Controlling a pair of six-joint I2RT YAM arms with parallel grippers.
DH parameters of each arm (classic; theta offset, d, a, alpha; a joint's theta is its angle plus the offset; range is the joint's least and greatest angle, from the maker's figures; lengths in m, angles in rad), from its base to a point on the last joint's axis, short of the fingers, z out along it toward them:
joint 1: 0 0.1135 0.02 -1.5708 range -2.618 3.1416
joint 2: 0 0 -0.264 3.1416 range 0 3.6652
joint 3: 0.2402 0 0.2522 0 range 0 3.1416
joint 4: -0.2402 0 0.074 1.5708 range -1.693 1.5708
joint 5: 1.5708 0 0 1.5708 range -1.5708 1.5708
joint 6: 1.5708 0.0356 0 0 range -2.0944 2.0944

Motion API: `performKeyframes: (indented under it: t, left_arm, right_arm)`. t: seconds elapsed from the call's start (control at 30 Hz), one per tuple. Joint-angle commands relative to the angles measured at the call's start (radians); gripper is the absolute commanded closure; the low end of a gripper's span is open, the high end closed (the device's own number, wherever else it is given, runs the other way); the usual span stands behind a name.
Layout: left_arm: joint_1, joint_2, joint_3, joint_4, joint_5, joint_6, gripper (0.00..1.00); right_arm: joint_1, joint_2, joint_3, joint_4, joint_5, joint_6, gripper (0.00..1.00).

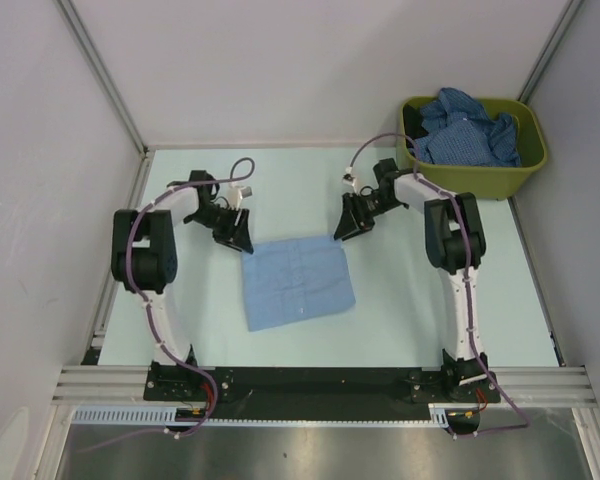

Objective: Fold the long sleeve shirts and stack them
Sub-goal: Fold the shirt

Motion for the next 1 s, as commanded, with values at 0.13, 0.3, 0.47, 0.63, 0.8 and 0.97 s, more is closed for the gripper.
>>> performKeyframes:
  t: [0.13,0.3,0.47,0.63,0.8,0.97]
  left_arm:
    - [-0.088,-0.309,-0.013,0.013,0.039,-0.021,0.42]
    - [-0.256,-0.242,-0.051,0.141,0.094,-0.156,0.43]
    - [-0.384,-0.157,-0.032,0.226,0.100,-0.208,0.44]
    - [-0.416,-0.083,-0.016,0.237,0.088,-0.216,0.46]
    - [-0.418,-0.037,-0.033,0.240,0.068,-0.213,0.47]
    - [-0.419,-0.027,-0.048,0.251,0.062,-0.218,0.48]
  right_arm:
    - [-0.100,-0.521,-0.476,0.067,-0.128,0.090,0.29]
    - [-0.054,-0.716,-0.821,0.328,-0.101,0.213,0.12]
    - [-0.036,-0.672,-0.901,0.446,-0.105,0.236,0.11]
    - [-0.001,-0.641,-0.937,0.560,-0.148,0.302,0.10]
    - [0.061,-0.644,-0.981,0.684,-0.167,0.422,0.10]
    - [0.087,-0.593,-1.003,0.724,-0.196,0.489,0.13]
